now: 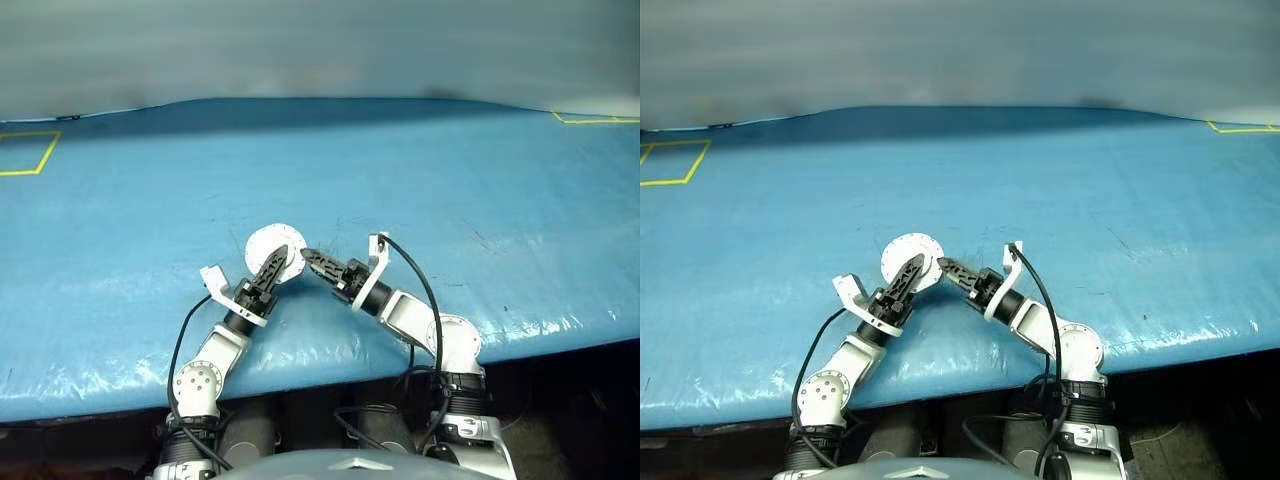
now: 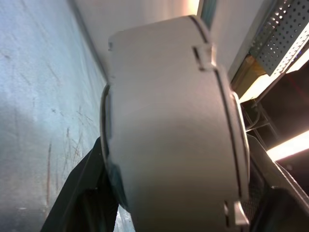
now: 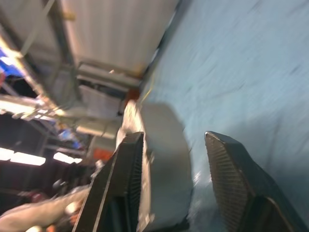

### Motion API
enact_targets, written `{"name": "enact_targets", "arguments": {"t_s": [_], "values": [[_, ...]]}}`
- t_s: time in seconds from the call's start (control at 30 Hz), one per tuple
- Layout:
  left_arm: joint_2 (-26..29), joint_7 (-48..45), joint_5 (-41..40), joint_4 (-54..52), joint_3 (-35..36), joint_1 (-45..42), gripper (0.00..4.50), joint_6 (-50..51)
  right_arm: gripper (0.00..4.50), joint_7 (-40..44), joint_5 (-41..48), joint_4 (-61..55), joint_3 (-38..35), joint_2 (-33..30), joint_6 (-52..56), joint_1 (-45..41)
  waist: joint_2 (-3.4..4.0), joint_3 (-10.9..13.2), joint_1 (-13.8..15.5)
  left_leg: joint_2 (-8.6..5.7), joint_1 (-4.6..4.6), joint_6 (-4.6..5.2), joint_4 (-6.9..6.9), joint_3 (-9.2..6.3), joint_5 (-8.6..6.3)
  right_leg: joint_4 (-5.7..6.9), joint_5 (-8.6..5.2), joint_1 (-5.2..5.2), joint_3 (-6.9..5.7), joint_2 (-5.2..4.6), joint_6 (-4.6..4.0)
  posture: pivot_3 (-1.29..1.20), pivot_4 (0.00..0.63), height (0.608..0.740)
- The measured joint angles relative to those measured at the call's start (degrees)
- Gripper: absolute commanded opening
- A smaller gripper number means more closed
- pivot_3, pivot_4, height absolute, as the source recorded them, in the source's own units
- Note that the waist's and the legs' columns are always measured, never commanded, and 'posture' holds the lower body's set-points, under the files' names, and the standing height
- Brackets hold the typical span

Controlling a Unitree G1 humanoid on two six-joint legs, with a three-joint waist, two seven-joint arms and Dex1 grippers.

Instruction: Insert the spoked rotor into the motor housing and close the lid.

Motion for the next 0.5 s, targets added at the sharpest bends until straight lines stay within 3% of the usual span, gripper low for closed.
{"name": "enact_targets", "arguments": {"t_s": [0.1, 0.27, 0.5], "values": [[-0.1, 1.8, 0.1, 0.4, 0.8, -0.5, 2.64, -2.5, 2.67, -1.4, -5.7, 1.7, -1.4, 0.6, -8.4, -0.8, 0.0, 0.0, -0.1, 0.0, 0.02, 0.0, 0.0, 0.01, 0.0, 0.0, 0.0, 0.01, 0.01, 0.01, 0.01, 0.0, 0.15, 0.74], [-0.1, 5.8, 0.3, 3.3, 2.9, -3.6, 2.64, -7.5, 2.67, -2.2, -8.4, 3.8, -2.4, 0.3, -11.2, -1.4, 0.0, 0.0, -0.1, 0.05, 0.07, -0.07, 0.01, 0.0, 0.05, 0.08, 0.02, 0.01, 0.01, 0.08, -0.01, 0.0, 0.15, 0.74], [-3.8, 26.1, 8.2, 11.2, 12.1, -22.9, 2.64, -26.1, 2.67, -2.4, -10.4, 3.3, -2.7, 0.2, -13.2, -0.5, -0.33, 0.2, 0.9, -0.03, 0.0, -0.12, 0.18, -0.22, 0.1, -0.01, 0.15, 0.2, -0.08, 0.12, -0.06, 0.0, 0.15, 0.74]]}}
